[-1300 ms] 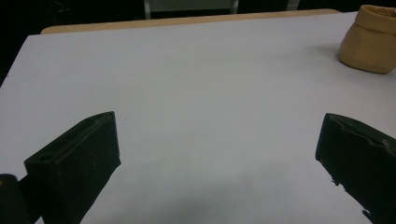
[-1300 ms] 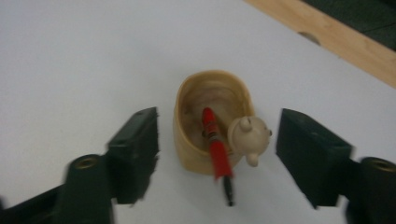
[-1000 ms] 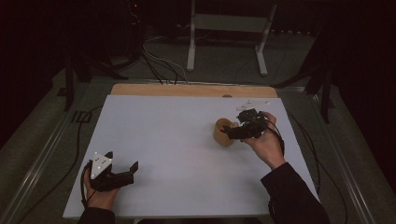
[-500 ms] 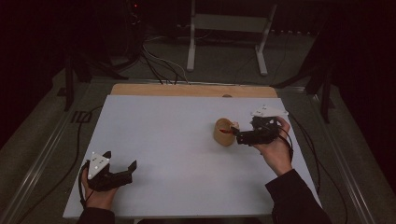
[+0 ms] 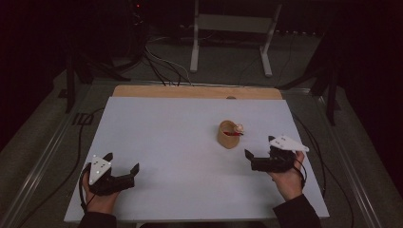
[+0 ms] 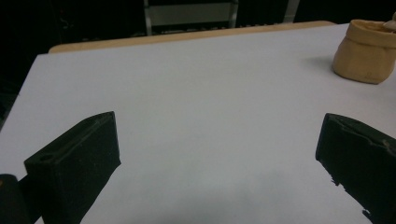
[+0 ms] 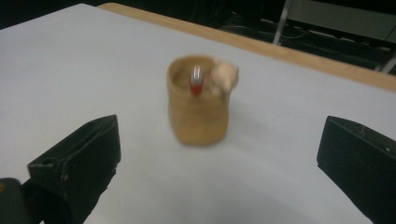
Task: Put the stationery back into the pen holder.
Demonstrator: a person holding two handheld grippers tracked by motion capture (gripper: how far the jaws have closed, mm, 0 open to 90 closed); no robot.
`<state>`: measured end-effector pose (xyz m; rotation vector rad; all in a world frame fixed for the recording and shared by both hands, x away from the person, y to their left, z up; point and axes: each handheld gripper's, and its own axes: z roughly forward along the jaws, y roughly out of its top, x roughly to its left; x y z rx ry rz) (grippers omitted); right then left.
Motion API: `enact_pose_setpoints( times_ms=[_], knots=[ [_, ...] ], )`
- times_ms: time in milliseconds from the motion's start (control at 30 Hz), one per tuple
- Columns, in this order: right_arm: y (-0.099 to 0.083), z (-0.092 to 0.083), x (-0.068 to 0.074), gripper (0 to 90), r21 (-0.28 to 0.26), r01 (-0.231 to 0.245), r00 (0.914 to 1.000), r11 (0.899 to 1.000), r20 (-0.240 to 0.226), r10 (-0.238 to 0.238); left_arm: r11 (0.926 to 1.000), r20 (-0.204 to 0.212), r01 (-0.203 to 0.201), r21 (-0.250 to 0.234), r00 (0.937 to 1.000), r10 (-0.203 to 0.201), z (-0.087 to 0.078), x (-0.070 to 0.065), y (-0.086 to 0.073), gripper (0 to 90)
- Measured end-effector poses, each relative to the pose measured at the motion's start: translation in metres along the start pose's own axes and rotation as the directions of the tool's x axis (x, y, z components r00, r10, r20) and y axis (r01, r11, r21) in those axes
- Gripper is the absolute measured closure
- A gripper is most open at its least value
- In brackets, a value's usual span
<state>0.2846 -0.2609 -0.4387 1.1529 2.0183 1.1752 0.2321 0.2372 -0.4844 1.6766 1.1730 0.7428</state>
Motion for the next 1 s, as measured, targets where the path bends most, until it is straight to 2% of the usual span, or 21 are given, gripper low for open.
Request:
enact_pose_setpoints(
  times_ms=[167, 567, 733, 1000],
  knots=[
    [-0.03, -0.011, -0.003, 0.0, -0.032, -0.02, 0.9998, 0.999, -0.003, 0.02, 0.9997, 0.004, -0.004, -0.023, 1.0, 0.004, -0.003, 0.0, 0.003, 0.3],
    [-0.055, -0.03, -0.012, 0.0, -0.114, -0.072, 0.9972, 0.991, 0.009, 0.074, 0.9971, 0.03, -0.036, -0.067, 0.9988, 0.038, -0.009, -0.002, 0.007, 0.3],
    [-0.058, -0.038, -0.016, 0.0, -0.166, -0.086, 0.9954, 0.982, 0.026, 0.092, 0.9954, 0.032, -0.052, -0.08, 0.998, 0.055, -0.011, -0.003, 0.009, 0.3],
    [-0.059, -0.038, -0.016, 0.0, -0.172, -0.072, 0.9966, 0.982, 0.028, 0.078, 0.9959, 0.025, -0.056, -0.071, 0.998, 0.058, -0.009, -0.004, 0.008, 0.3]
  ],
)
